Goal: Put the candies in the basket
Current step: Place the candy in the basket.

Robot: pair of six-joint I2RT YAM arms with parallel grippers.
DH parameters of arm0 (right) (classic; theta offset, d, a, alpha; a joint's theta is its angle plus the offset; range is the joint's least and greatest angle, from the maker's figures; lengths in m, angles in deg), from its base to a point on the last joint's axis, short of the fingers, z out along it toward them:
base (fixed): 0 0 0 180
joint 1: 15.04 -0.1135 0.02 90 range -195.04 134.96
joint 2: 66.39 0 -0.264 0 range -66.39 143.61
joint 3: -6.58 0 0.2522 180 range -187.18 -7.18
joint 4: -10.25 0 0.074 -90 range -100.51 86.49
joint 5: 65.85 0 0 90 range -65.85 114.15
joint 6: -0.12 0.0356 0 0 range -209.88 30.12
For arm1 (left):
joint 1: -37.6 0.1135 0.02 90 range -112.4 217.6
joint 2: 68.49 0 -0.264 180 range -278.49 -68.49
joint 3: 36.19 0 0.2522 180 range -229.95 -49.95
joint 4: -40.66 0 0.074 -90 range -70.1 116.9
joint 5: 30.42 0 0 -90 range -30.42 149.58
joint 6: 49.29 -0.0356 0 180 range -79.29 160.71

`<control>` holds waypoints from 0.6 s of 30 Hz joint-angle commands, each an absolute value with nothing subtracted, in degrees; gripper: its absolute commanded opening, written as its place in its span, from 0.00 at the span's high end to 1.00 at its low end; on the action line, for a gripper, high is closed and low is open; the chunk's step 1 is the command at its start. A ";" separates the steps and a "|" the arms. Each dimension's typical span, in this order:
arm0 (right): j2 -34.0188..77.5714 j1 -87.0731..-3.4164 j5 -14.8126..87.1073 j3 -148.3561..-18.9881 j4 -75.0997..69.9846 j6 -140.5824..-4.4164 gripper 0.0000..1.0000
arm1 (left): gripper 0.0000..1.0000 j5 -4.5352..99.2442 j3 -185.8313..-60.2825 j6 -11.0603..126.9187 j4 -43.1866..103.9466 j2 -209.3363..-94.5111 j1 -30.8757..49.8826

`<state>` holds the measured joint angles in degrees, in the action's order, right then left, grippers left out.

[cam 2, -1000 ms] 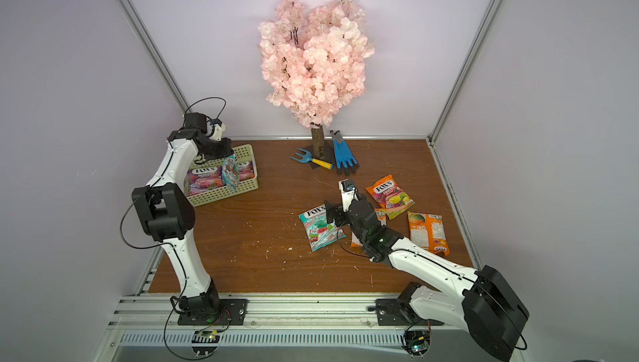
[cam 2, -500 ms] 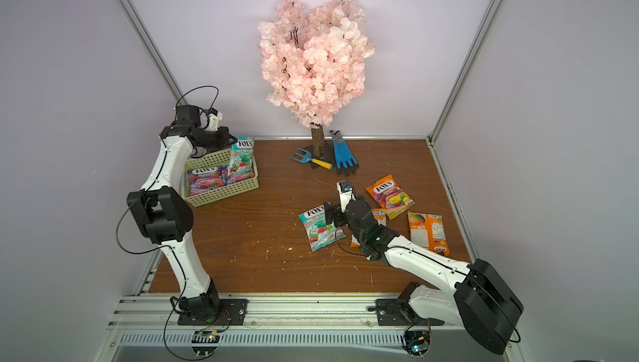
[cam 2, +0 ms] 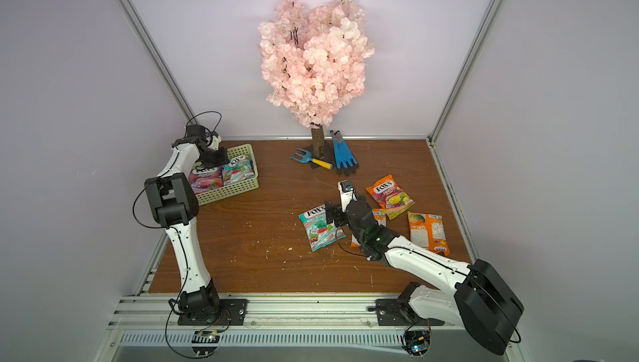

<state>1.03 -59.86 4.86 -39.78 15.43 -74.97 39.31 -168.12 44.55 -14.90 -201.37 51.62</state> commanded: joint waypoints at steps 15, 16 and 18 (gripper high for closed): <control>8.44 -58.62 2.88 -44.03 12.58 -73.88 0.01 | 0.50 55.18 -163.88 53.26 -15.84 -184.36 49.46; 9.01 -57.89 4.38 -44.47 12.13 -73.51 0.02 | 0.50 53.96 -161.63 53.36 -15.46 -182.56 48.43; 10.05 -56.16 8.48 -45.54 11.00 -72.79 0.05 | 0.52 50.52 -156.17 53.21 -14.48 -178.78 45.71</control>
